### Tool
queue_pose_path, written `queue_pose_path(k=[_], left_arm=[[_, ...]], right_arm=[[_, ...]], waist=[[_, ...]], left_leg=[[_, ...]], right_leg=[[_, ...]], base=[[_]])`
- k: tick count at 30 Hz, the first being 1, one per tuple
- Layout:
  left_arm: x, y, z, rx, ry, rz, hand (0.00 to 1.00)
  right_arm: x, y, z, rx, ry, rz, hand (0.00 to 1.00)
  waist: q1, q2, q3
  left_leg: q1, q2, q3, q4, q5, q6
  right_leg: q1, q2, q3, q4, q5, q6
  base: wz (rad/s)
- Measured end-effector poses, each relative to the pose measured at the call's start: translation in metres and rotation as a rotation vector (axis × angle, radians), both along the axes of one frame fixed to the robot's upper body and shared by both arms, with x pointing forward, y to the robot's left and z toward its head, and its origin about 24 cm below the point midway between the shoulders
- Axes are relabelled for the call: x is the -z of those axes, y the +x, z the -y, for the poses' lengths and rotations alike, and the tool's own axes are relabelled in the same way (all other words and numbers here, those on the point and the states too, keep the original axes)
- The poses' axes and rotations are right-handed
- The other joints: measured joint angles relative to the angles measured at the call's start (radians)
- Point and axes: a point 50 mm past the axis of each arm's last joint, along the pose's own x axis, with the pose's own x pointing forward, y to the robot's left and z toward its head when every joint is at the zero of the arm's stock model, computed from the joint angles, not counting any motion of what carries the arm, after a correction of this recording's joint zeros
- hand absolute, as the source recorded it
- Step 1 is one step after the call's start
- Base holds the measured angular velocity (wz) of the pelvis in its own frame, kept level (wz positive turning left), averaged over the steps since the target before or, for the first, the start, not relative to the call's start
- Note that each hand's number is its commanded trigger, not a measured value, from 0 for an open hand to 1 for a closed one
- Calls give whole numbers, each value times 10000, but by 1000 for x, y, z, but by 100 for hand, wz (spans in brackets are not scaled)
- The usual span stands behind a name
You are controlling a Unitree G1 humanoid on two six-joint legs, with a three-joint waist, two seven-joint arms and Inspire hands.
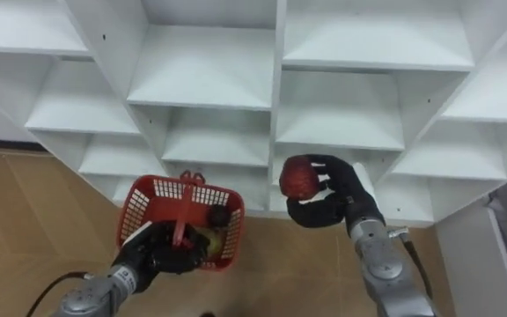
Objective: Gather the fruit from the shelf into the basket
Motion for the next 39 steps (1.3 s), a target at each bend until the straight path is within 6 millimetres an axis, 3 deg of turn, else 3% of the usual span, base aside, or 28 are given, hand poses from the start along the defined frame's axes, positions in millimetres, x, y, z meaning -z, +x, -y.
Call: queue_pose_path(k=[9,20,31,37,38,39], left_arm=[[-9,-1,14,495,-735,596,100],[-19,-3,19,769,-1081,1186,100],[-19,-5,28,1366,-1413,1095,100],[-19,-4,28,1391,-1433,1126,100],[-19,-4,28,1393,-1433,1132,100],[-20,-4,28,1401,-1422,1137,100]], right_arm=[[7,-20,-21,-1227,438,-401,100],[2,-18,-33,-1528,458,-60,100],[6,-22,-45,-2130,79,-186,100],[8,-22,-46,-2209,46,-253,100],[8,-22,-47,-2217,44,-290,72],[9,-22,-47,-2193,58,-348,5]], waist=[[-159,-57,-57],[-251,-55,-71],[-324,254,34],[-358,253,35],[-358,250,37],[-360,245,40]], left_leg=[[1094,4,130,-432,-111,-107],[1352,1,136,-492,-152,-147],[1361,7,135,-603,-178,-140],[1366,-5,189,-670,-178,-142],[1367,-6,194,-669,-178,-142],[1367,-10,200,-668,-177,-142]], right_leg=[[1018,120,156,-551,-2,31],[1361,173,206,-851,5,44],[1297,175,219,-833,1,54],[1301,174,299,-840,-8,66],[1299,174,310,-841,-10,68],[1295,172,325,-843,-15,74]], base=[[-5],[0],[0],[-3],[-4],[0]])
